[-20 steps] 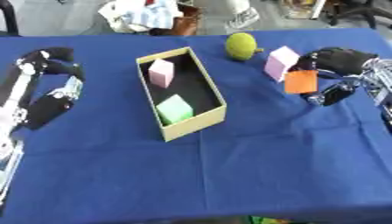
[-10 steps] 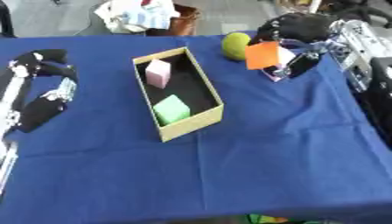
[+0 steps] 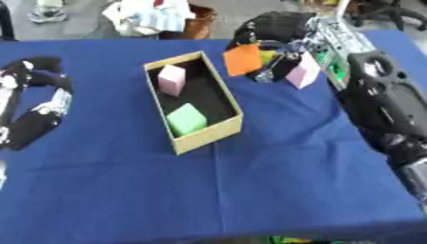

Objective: Pick up objects on the table and place them in the box.

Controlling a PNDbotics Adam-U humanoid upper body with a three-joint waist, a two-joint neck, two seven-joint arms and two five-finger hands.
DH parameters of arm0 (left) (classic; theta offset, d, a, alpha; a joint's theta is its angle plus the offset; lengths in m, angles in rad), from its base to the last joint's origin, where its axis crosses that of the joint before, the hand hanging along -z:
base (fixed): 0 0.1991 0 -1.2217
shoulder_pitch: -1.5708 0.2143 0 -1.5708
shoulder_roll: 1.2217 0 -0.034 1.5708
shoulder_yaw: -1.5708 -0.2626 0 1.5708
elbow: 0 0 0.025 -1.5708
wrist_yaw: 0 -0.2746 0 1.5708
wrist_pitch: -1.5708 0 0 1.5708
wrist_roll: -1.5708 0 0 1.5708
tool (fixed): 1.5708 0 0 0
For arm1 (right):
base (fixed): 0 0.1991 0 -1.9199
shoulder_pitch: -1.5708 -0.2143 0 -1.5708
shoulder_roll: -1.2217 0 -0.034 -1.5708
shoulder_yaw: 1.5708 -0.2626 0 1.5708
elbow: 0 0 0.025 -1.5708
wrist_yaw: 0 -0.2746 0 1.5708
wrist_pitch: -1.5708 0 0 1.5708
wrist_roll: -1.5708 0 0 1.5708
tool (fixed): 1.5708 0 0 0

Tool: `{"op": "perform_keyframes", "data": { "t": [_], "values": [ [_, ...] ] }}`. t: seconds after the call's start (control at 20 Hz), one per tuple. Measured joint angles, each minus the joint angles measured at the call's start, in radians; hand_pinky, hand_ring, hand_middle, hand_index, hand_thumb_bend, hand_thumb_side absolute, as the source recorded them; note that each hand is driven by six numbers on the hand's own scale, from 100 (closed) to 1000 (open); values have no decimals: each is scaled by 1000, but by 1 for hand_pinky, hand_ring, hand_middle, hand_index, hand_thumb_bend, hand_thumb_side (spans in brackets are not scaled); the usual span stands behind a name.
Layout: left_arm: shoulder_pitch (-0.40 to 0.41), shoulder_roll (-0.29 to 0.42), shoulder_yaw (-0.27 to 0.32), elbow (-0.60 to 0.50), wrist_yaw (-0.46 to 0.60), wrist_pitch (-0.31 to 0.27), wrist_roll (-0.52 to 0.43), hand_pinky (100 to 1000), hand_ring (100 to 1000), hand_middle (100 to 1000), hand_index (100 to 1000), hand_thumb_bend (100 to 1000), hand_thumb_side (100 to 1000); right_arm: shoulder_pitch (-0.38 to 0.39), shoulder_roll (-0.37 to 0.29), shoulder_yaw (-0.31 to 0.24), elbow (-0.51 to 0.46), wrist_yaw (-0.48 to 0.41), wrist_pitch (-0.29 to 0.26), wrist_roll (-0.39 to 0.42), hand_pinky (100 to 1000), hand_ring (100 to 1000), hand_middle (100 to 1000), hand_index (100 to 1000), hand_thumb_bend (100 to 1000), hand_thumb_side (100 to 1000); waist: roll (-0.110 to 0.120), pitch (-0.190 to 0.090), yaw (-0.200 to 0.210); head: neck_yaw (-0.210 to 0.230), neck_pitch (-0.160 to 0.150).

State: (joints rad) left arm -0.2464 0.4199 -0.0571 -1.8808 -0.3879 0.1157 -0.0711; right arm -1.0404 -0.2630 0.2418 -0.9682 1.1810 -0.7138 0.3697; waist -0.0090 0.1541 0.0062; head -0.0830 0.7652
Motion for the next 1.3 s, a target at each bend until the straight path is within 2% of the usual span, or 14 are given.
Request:
{"op": "perform_keyframes", "data": {
  "t": [0.35,0.4,0.5,0.7,0.95,1.15,1.2,1.3],
  "values": [
    [-5,-7,-6,-2,0,-2,-5,791,686,703,833,152,602,-16,75,7,44,67,-17,10,803,878,834,928,170,259,0,1,17,-26,0],
    [-5,-8,-6,-3,0,-1,-5,791,686,703,833,152,602,-16,81,9,46,74,-22,11,805,886,858,945,184,322,0,1,18,-28,0],
    [-6,-8,-6,-5,0,-1,-6,791,686,703,833,152,603,-16,90,16,48,86,-32,11,809,896,894,965,198,392,0,1,18,-32,0],
    [-7,-8,-6,-6,0,-1,-7,791,686,703,833,151,603,-24,93,34,36,103,-56,5,816,917,942,991,245,499,0,1,17,-33,0],
    [-7,-8,-6,-6,0,-1,-7,791,686,702,833,151,604,-27,91,55,-1,112,-75,-6,818,922,949,994,256,455,0,0,17,-33,-1],
    [-5,-8,-6,-6,0,-1,-7,791,678,702,833,150,607,-34,66,50,-12,96,-71,-5,822,918,940,989,176,417,0,0,13,-33,-1],
    [-4,-8,-6,-6,0,-1,-7,791,676,702,833,150,608,-34,54,43,-11,85,-65,-2,826,915,932,984,102,410,0,0,12,-32,-1],
    [0,-8,-6,-6,0,0,-6,792,676,702,833,150,608,-32,30,22,7,57,-45,6,828,912,928,984,100,406,-2,0,6,-31,-1]
  ]
}}
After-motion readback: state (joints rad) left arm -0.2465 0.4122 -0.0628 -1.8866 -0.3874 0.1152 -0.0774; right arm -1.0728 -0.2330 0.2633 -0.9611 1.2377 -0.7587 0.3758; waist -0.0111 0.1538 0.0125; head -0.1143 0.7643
